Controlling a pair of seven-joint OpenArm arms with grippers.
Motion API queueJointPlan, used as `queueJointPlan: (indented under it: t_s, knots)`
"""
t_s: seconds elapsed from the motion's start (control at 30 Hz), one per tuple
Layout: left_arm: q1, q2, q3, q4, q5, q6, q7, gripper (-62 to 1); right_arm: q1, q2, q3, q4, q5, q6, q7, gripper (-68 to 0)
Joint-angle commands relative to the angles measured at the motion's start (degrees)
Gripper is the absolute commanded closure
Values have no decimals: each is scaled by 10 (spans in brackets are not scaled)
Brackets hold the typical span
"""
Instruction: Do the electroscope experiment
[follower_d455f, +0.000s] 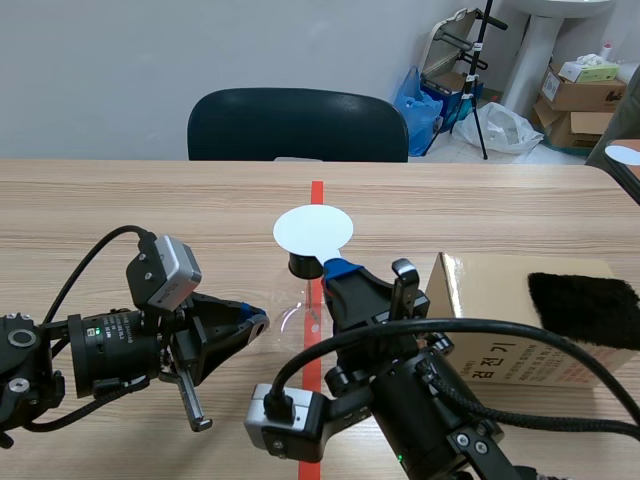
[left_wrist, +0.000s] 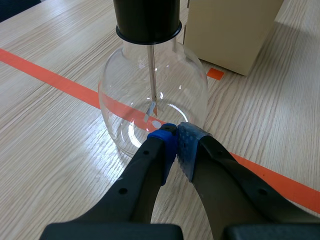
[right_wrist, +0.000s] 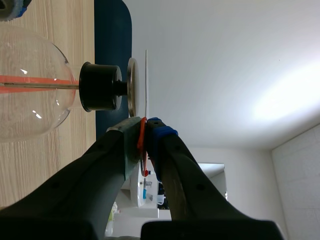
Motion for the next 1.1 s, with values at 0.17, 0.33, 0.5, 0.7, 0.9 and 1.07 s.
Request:
queueJointPlan:
  t_s: [0.17, 0.33, 0.5, 0.7, 0.9, 1.07]
  knots:
    - [-6, 1, -2, 9, -6, -1, -8, -30, 13, 6, -2, 14, 0, -8, -4, -10]
    - [-6, 1, -2, 9, -6, -1, -8, -29, 13, 6, -2, 14, 0, -8, -4, -10]
    - [-6, 1, -2, 9, -6, -1, -8, -30, 13, 6, -2, 14, 0, -8, -4, -10]
    - [-6, 1, -2, 9, -6, -1, -8, -29, 13, 6, -2, 14, 0, -8, -4, -10]
    - [-6, 1, -2, 9, -6, -1, -8, -29, 13, 6, -2, 14, 0, -8, -6, -10]
    - [-6, 1, -2, 9, -6, -1, -8, -30, 13, 6, -2, 14, 0, -8, -42, -10]
